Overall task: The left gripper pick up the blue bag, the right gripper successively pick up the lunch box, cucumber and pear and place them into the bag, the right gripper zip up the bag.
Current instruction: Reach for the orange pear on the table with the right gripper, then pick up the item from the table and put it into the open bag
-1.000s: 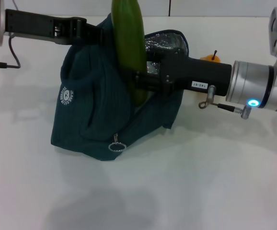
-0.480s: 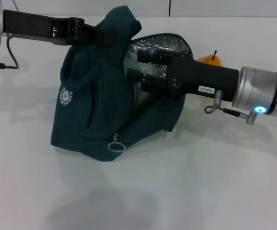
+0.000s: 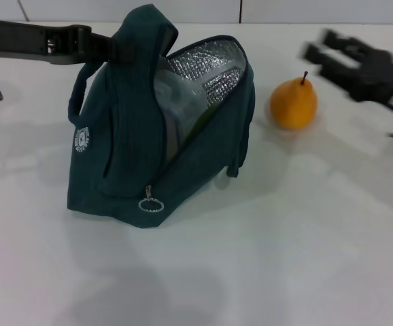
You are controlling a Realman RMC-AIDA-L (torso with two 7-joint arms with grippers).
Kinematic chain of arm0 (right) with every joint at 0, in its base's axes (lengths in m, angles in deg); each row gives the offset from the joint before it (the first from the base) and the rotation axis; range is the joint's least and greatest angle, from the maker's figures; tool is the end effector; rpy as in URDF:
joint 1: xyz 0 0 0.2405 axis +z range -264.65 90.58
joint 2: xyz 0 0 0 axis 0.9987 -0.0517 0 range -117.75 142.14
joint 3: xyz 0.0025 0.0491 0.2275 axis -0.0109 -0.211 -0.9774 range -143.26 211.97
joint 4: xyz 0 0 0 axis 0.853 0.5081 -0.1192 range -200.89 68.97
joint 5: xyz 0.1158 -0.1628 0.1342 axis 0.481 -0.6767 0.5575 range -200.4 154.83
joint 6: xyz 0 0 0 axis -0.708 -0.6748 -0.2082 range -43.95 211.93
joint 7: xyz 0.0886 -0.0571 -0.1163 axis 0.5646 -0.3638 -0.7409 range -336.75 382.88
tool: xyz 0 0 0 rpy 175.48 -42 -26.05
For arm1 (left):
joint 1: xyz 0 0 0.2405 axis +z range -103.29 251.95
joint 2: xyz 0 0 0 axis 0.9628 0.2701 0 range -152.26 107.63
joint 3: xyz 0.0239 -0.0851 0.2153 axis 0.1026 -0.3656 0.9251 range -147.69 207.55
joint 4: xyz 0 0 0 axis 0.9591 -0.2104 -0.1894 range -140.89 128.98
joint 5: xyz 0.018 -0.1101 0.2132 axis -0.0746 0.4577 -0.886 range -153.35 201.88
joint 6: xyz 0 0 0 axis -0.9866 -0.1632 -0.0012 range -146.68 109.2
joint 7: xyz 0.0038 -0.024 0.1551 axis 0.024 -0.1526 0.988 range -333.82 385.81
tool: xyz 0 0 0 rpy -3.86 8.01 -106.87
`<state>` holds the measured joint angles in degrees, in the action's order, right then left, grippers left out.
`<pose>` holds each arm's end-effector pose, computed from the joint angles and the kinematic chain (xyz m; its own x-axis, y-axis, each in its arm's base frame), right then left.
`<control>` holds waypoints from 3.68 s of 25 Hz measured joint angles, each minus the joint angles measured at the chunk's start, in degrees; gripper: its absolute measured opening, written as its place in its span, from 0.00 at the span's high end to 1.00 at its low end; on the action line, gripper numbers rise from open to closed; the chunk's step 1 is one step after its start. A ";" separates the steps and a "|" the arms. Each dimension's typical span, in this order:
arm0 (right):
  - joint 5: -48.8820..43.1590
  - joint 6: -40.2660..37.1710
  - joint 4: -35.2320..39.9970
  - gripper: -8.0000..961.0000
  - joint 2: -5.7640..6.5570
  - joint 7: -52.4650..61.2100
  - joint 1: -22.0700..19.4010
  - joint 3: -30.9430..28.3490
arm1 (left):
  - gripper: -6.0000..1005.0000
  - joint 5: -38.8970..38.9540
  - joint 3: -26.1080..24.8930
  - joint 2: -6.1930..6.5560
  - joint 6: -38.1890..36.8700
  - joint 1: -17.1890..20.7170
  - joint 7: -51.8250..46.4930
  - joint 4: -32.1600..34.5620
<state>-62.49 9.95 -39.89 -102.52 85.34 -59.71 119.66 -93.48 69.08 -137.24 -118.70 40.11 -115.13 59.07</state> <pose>0.2153 0.3770 -0.0123 0.4862 -0.1422 -0.8622 -0.5853 -0.7856 -0.2006 -0.1874 0.3804 0.1133 0.4386 0.7770 0.4515 0.8522 -0.5191 0.0656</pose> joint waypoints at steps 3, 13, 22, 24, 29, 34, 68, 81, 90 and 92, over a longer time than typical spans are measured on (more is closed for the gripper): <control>-0.04 0.94 -0.11 0.38 1.23 -0.24 -2.82 -3.13 | 0.93 0.33 -0.53 0.02 0.08 0.12 0.50 -1.24; -3.81 11.76 -0.44 0.39 1.63 -1.68 -0.22 -3.86 | 0.93 0.40 -0.74 0.13 0.12 -0.71 1.01 -2.78; -10.86 18.60 -0.79 0.40 -0.89 -4.11 4.12 -3.51 | 0.92 0.42 -0.67 -0.15 0.11 -0.89 1.16 -2.81; -11.05 19.32 -1.05 0.41 -1.03 -4.48 4.60 -3.40 | 0.92 0.42 -0.61 -0.24 0.11 -0.99 1.19 -2.80; -11.14 20.02 -3.50 0.45 -1.08 -5.71 6.91 -2.61 | 0.92 0.42 -0.56 -0.27 0.11 -1.02 1.20 -2.81; -11.19 21.75 -4.04 0.49 -1.32 -7.69 8.01 -1.92 | 0.92 0.42 -0.56 -0.30 0.11 -1.15 1.20 -2.81; -10.74 25.27 -3.43 0.78 -1.21 -9.19 9.60 0.19 | 0.92 0.00 -0.64 -0.02 1.49 -2.61 1.01 -3.07; -10.32 24.89 -3.00 0.96 -1.27 -9.06 9.10 -0.33 | 0.91 -0.04 -0.65 -0.03 1.61 -2.98 0.78 -3.07; -7.44 17.93 6.74 0.95 1.15 -1.18 2.33 -1.12 | 0.91 0.38 -0.65 0.44 1.56 -2.55 -0.12 -4.75; -7.35 15.43 8.89 0.95 1.88 1.72 1.47 -1.43 | 0.91 0.43 -0.65 0.68 1.49 -2.54 -0.22 -5.10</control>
<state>-69.84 25.38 -31.00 -100.63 87.06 -58.24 118.23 -93.05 68.43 -136.56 -117.21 37.58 -115.35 53.97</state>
